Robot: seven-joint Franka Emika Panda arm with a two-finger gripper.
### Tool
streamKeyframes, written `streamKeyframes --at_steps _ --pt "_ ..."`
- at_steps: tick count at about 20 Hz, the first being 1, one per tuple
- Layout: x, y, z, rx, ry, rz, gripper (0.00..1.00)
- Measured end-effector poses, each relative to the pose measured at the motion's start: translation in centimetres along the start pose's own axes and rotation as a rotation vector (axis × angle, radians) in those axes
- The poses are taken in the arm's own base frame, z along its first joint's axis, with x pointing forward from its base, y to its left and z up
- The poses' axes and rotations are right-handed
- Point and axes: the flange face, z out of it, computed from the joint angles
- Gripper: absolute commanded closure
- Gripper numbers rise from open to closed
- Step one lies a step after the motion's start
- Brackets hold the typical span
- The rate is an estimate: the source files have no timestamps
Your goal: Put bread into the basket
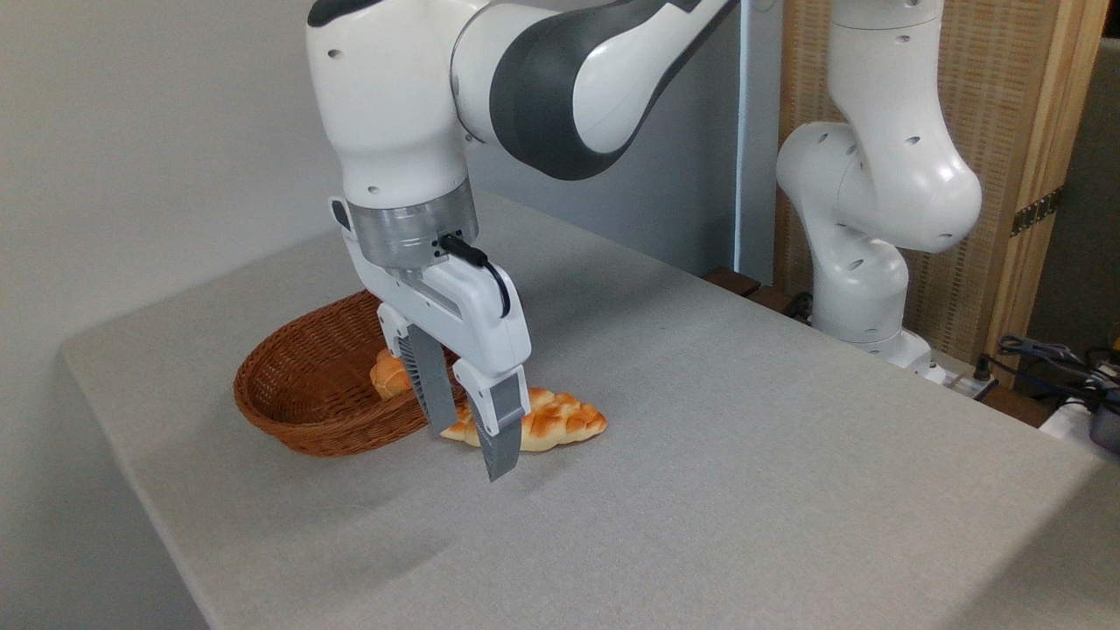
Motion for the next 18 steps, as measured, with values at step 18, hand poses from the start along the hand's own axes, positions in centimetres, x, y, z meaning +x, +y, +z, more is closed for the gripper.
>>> streamKeyframes --at_steps 18 --pt "-2.5 9.5 2.7 -0.180 -0.091 0.722 0.00"
